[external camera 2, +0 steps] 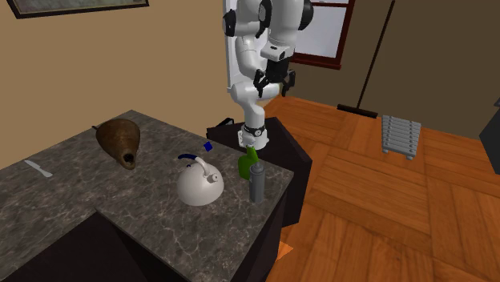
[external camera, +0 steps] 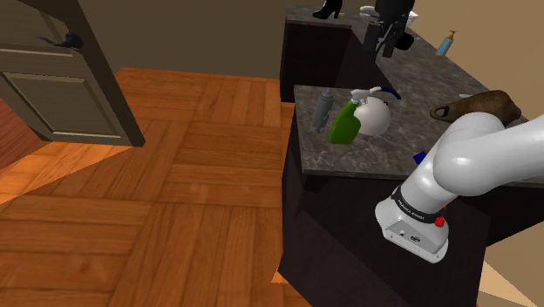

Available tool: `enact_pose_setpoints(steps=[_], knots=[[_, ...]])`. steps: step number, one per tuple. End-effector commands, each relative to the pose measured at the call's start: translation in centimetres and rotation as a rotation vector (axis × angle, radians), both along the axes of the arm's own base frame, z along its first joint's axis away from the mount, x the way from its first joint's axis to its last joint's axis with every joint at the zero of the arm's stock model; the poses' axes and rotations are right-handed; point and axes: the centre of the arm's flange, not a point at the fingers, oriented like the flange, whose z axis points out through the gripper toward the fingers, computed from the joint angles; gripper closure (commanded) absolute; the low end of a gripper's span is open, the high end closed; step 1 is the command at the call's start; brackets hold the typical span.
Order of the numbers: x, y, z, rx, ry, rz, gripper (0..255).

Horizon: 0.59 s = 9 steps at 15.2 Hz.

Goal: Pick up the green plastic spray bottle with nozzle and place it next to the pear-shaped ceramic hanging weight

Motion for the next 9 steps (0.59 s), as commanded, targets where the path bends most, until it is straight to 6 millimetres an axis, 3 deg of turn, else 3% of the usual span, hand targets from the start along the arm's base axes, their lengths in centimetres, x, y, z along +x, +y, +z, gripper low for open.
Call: enact_pose_setpoints(steps=[1,9], knots=[[0.0,0.0,0.0,0.000,0.000,0.000,0],[2.0,-6.0,-7.9,0.020,-0.026,0.374,0]])
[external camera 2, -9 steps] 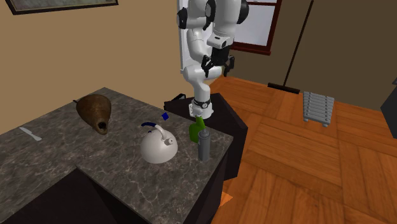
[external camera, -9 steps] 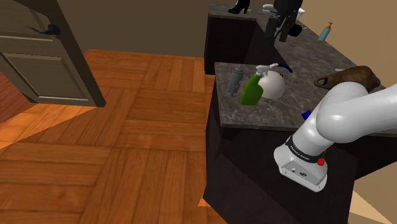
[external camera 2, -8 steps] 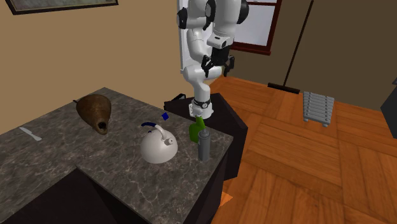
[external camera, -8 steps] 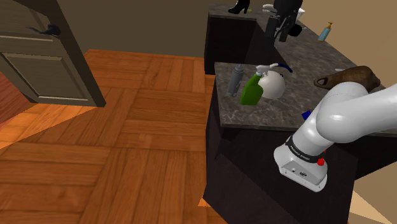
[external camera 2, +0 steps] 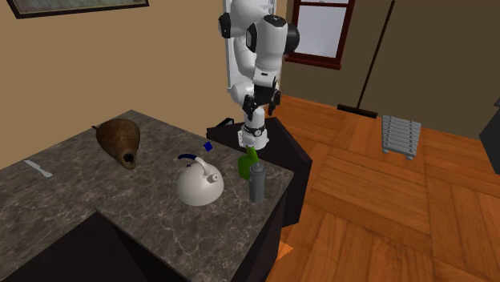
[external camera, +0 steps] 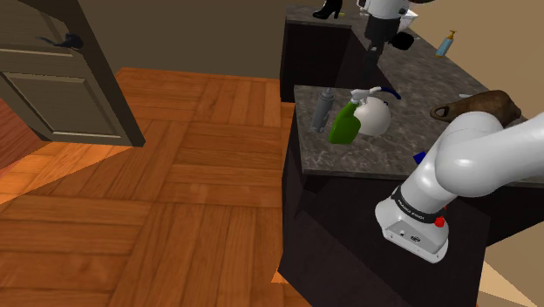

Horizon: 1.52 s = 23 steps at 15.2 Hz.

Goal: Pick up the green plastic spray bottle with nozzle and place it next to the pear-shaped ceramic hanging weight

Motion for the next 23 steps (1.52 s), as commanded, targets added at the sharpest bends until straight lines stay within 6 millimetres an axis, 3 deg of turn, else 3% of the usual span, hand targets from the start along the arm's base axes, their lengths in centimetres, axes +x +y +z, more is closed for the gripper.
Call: enact_pose_setpoints(steps=[1,5,12,20,21,23], knots=[[0.5,-1.4,-2.0,0.005,-0.009,0.101,0],[2.3,-3.6,-5.6,0.014,-0.021,0.273,0],[2.2,-3.9,-9.3,0.014,-0.021,0.273,0],[2.2,-4.0,-9.6,0.014,-0.021,0.273,0],[2.2,-4.0,-9.6,0.014,-0.021,0.273,255],[2.2,-4.0,-9.6,0.014,-0.021,0.273,255]])
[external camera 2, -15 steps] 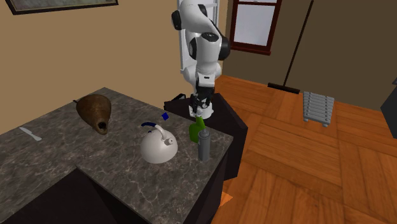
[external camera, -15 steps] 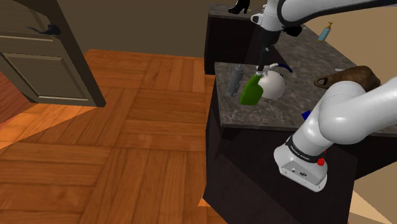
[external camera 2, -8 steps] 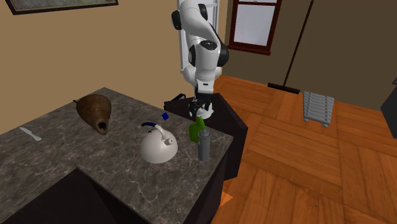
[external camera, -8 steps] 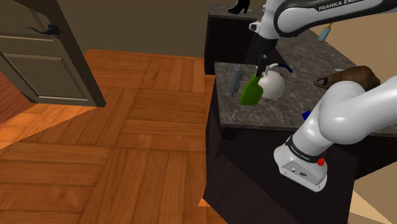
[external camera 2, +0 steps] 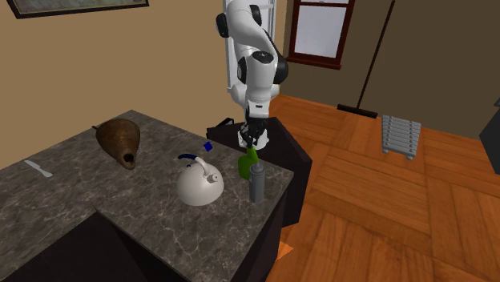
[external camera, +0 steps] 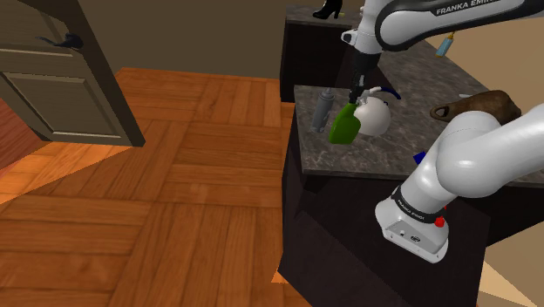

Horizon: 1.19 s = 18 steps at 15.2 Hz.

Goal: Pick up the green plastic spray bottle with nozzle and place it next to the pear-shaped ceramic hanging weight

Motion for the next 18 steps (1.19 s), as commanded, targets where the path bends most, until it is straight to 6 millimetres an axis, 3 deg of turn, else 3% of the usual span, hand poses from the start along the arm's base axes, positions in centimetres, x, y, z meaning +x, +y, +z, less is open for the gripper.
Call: enact_pose_setpoints(steps=[1,7,18], knots=[[0.0,0.0,0.0,0.000,0.000,0.000,255],[0.0,0.0,0.0,0.000,0.000,0.000,255],[0.0,0.0,5.8,0.000,0.000,0.000,255]])
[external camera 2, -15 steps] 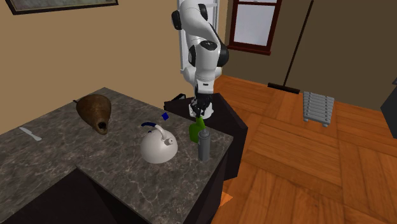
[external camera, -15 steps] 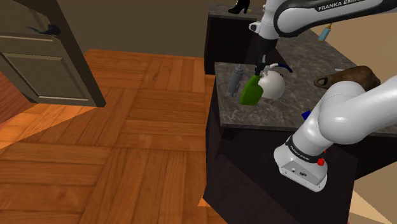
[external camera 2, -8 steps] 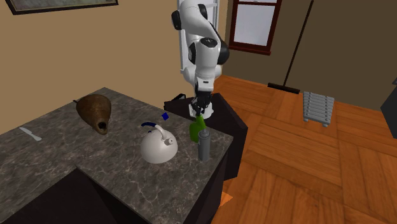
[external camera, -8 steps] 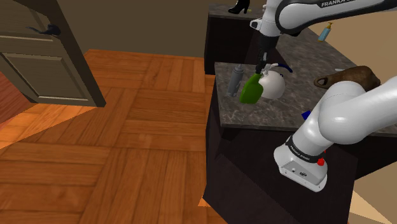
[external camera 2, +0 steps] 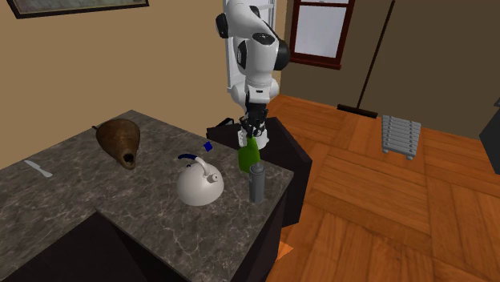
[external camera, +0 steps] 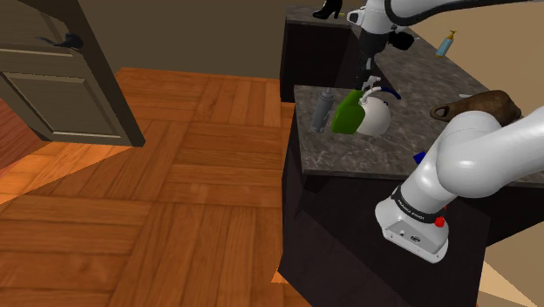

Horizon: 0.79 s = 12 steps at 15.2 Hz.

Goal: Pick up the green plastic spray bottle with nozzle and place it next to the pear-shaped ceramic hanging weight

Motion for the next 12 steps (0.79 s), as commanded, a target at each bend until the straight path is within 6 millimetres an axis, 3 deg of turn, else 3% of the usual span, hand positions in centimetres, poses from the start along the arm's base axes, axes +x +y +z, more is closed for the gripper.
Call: enact_pose_setpoints(steps=[1,12], knots=[[0.1,0.0,1.1,0.000,0.000,0.000,255],[0.1,0.0,6.9,0.000,0.000,0.000,255]])
